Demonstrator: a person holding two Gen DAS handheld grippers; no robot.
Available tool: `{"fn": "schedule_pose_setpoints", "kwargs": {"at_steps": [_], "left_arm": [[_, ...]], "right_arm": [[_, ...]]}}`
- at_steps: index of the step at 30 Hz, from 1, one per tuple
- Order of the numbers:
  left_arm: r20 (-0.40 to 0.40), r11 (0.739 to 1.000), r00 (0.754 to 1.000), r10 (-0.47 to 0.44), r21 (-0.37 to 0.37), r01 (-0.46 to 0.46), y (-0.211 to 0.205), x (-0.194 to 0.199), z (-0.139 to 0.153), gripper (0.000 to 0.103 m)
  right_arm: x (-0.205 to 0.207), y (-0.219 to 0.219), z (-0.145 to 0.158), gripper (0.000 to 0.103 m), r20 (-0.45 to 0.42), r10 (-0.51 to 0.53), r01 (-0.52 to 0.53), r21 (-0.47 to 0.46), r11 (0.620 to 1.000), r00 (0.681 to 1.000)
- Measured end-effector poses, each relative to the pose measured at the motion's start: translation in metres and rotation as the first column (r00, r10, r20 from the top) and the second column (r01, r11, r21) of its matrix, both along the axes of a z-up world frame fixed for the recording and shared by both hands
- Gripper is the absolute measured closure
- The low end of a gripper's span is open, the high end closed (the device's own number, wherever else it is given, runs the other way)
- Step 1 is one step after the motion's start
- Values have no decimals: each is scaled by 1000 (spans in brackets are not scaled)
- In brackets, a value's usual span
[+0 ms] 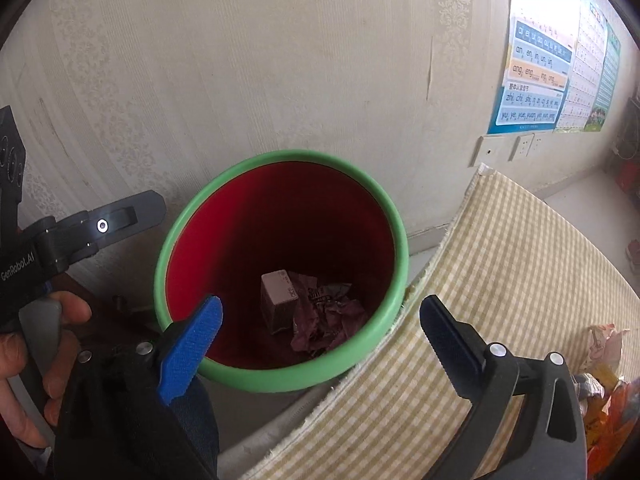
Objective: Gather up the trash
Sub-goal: 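Open both tools to drop the carton and wrapper into the bin, then move both open tools back over the remaining pile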
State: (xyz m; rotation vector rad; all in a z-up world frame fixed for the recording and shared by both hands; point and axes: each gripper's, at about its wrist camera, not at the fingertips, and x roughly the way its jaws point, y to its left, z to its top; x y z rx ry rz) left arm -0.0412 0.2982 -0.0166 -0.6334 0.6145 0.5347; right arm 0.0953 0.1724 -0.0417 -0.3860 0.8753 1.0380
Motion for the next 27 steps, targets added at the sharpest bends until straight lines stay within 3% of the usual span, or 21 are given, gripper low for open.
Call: {"fn": "schedule_pose_setpoints", "kwargs": {"at_steps": [7, 14, 21, 27], "left_arm": [[-28, 999, 999, -16, 43, 17, -13, 5, 5, 5], [-62, 990, 993, -96, 102, 102, -43, 18, 15, 5], [-59, 984, 986, -153, 85, 158, -70, 28, 19, 5], [-48, 964, 968, -248, 88, 251, -112, 44, 20, 5]], "right_arm": [[3, -49, -1, 7, -15, -87, 87, -6, 996, 996], [3, -97, 6, 7, -18, -151, 151, 1, 989, 988], [-1, -151, 19, 7, -1, -220, 220, 17, 975, 975], [2, -197, 22, 7, 7, -294, 294, 15, 956, 956]]}}
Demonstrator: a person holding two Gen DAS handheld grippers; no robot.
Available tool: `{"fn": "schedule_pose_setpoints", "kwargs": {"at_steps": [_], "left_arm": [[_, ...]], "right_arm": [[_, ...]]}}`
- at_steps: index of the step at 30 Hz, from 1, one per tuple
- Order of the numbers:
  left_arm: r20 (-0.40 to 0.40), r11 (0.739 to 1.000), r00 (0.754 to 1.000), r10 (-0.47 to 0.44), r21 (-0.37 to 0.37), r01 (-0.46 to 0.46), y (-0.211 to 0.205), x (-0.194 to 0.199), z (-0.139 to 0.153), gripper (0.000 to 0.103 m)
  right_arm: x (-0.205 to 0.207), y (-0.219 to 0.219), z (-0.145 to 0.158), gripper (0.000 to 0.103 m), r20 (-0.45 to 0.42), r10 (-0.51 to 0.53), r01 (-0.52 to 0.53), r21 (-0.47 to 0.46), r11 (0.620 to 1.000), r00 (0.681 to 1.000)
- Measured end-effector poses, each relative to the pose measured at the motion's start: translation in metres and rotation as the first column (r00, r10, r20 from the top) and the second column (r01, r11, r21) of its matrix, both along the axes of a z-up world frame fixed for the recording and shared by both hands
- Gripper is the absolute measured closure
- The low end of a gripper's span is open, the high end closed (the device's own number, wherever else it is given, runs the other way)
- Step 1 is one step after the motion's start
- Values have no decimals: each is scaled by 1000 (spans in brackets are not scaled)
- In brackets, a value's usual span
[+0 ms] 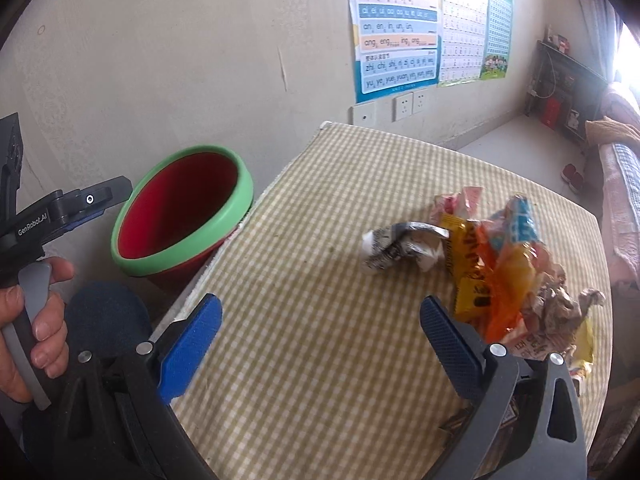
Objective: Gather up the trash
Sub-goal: 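Move both open tools back over the remaining pile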
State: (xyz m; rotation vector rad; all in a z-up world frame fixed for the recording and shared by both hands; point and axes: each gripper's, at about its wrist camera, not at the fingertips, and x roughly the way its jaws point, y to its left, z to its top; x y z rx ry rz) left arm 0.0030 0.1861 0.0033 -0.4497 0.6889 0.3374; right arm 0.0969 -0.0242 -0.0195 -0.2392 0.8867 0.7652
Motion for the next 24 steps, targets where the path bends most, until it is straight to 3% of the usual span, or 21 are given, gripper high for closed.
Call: {"fn": "schedule_pose_setpoints", "kwargs": {"at_steps": [12, 24], "left_arm": [[-36, 967, 966, -255, 6, 255, -96, 31, -16, 5], [-94, 938, 934, -344, 14, 347, -141, 51, -35, 5]], "right_arm": [[11, -90, 2, 7, 1, -156, 156, 0, 988, 988], [34, -181, -14, 7, -22, -354, 355, 10, 935, 935]]}}
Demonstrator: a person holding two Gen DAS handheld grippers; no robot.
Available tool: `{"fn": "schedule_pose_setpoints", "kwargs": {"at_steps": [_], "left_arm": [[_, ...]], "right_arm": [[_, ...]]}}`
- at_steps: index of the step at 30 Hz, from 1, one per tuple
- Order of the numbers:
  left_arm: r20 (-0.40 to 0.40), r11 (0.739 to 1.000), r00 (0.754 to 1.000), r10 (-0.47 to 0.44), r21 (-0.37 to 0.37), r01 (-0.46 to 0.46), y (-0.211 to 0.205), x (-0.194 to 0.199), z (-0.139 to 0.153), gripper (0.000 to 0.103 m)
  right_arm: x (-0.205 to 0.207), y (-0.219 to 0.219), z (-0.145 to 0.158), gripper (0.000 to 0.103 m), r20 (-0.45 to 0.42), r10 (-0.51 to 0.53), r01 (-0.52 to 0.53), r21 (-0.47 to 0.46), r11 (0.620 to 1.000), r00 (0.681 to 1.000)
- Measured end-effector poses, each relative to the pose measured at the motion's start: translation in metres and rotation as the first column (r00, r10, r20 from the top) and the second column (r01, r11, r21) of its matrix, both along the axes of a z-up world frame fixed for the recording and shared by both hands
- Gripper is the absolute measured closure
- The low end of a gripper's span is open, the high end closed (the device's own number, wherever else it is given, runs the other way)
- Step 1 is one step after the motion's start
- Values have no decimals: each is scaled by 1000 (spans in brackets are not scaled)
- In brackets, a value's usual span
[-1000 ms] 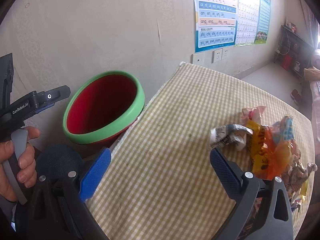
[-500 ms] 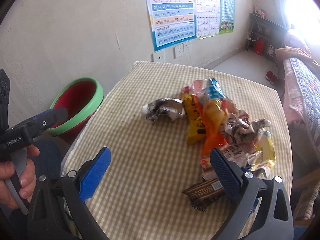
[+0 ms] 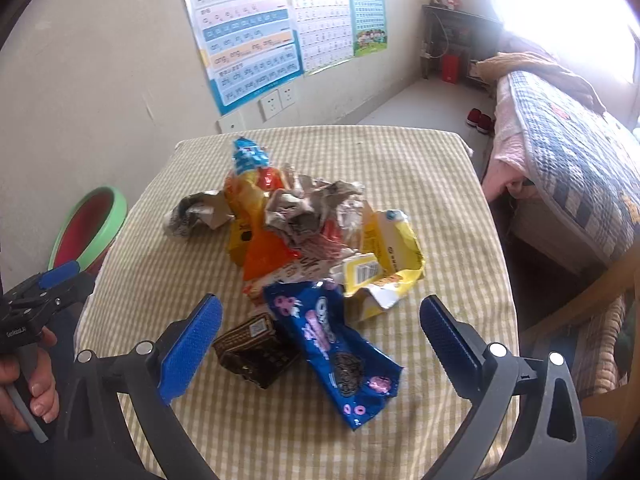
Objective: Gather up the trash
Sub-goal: 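Move both open tools back over the remaining pile, then grasp the white printed paper wrapper with the left tool while the right tool grasps the yellow biscuit box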
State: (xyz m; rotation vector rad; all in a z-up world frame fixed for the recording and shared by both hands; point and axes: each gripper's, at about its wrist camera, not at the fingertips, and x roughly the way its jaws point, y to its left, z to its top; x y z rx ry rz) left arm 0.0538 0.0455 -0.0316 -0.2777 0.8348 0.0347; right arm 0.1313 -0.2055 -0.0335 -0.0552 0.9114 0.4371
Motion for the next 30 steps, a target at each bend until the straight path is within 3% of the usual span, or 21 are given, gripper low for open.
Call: {"fn": "schedule_pose_setpoints", "kwargs": {"at_steps": [6, 18, 30], "left_arm": [[-33, 1000, 999, -11, 28, 12, -7, 10, -11, 5], [-31, 998, 999, -37, 51, 39, -15, 26, -15, 6], [-40, 995, 997, -69, 63, 71, -15, 65, -19, 6]], "right_arm": [[9, -28, -13, 7, -52, -111, 114, 74, 991, 993], [23, -43, -23, 8, -60, -159, 165, 104, 981, 985], [59, -50, -41, 17, -135, -186, 205, 141, 969, 973]]}}
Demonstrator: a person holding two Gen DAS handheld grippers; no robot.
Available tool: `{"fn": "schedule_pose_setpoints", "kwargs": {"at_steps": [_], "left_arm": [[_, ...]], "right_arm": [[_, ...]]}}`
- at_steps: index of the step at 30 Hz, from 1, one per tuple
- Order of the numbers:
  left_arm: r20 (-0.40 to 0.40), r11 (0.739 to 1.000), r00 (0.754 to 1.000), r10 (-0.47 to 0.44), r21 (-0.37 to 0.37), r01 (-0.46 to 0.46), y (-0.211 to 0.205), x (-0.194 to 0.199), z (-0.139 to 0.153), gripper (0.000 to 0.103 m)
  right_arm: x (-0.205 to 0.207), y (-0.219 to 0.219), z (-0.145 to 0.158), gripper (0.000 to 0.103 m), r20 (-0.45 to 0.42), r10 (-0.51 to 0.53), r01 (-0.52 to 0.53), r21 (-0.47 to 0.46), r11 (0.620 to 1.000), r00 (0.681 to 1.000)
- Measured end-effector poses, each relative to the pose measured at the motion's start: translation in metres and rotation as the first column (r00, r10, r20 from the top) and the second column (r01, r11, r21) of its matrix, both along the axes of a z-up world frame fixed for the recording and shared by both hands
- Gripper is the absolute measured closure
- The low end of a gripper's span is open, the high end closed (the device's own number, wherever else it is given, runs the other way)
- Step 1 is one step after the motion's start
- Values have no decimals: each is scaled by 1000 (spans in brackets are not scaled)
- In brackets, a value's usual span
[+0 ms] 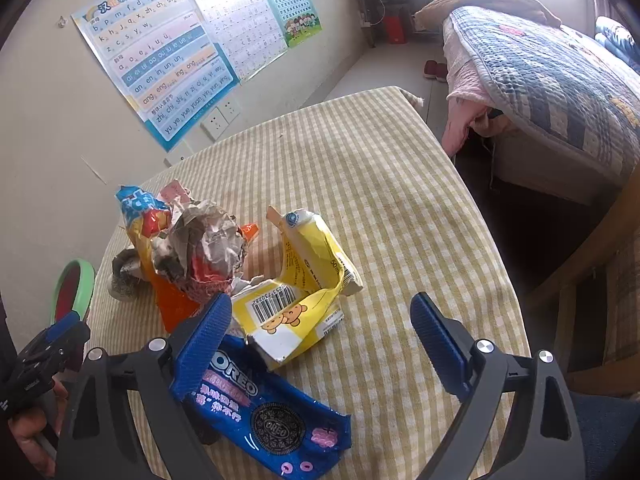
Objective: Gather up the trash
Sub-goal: 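Grasp the white printed paper wrapper with the left tool while the right tool grasps the yellow biscuit box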
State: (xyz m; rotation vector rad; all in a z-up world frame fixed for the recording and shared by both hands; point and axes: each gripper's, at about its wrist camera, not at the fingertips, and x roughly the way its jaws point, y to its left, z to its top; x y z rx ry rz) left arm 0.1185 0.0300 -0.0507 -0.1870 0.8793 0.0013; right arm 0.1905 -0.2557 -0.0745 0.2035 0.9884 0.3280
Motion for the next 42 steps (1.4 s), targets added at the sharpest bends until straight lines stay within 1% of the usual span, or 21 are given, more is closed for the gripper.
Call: {"fn": "schedule_pose_setpoints", "kwargs": {"at_steps": [3, 7, 12, 20, 23, 24, 26, 27, 28, 29, 31, 33, 34, 35, 37, 42], "left_arm": [[-16, 1000, 1000, -12, 12, 12, 0, 14, -4, 6], [-51, 999, 999, -19, 33, 21, 2, 33, -11, 11], [-70, 999, 997, -29, 44, 32, 7, 47, -16, 14], [-105, 995, 991, -86, 49, 92, 5, 65, -26, 16], [-122, 994, 989, -88, 46, 95, 7, 72, -32, 18], [-127, 994, 988, -89, 44, 95, 7, 74, -33, 20], [-133, 994, 987, -93, 49, 100, 8, 78, -35, 29], [-133, 994, 986, -95, 48, 103, 8, 80, -35, 30], [-136, 993, 986, -99, 44, 106, 8, 81, -36, 35], [-139, 993, 985, -102, 42, 109, 6, 83, -36, 38], [-138, 993, 985, -99, 46, 106, 5, 83, -36, 38], [-140, 994, 985, -98, 27, 102, 6, 83, -35, 40], [-140, 995, 985, -96, 26, 101, 5, 81, -35, 53], [-147, 994, 985, -94, 35, 100, 4, 80, -35, 62], [-149, 995, 984, -96, 26, 101, 4, 76, -35, 65], [-145, 996, 985, -90, 9, 92, 3, 66, -33, 66]], "right_arm": [[8, -2, -3, 18, -17, -9, 9, 11, 1000, 1000], [16, -2, -9, 21, -39, 0, 1, 17, 1000, 999], [22, 0, -15, 24, -61, 2, 0, 29, 1000, 998], [30, 4, -19, 34, -76, 25, -22, 49, 999, 997], [32, 5, -20, 36, -79, 31, -27, 53, 998, 996], [32, 6, -21, 39, -79, 34, -29, 54, 998, 996], [32, 8, -21, 41, -79, 44, -39, 59, 997, 996], [32, 8, -21, 44, -77, 49, -44, 60, 997, 996], [32, 10, -21, 47, -73, 55, -50, 59, 997, 996], [32, 11, -20, 47, -67, 61, -58, 54, 997, 996], [32, 13, -19, 48, -62, 65, -62, 47, 997, 996], [33, 12, -20, 48, -67, 62, -58, 59, 997, 996], [33, 11, -20, 49, -67, 61, -57, 63, 996, 996], [33, 11, -19, 49, -66, 60, -56, 65, 996, 996], [32, 9, -19, 50, -65, 58, -53, 68, 996, 996], [31, 4, -16, 54, -56, 49, -45, 65, 997, 997]]}}
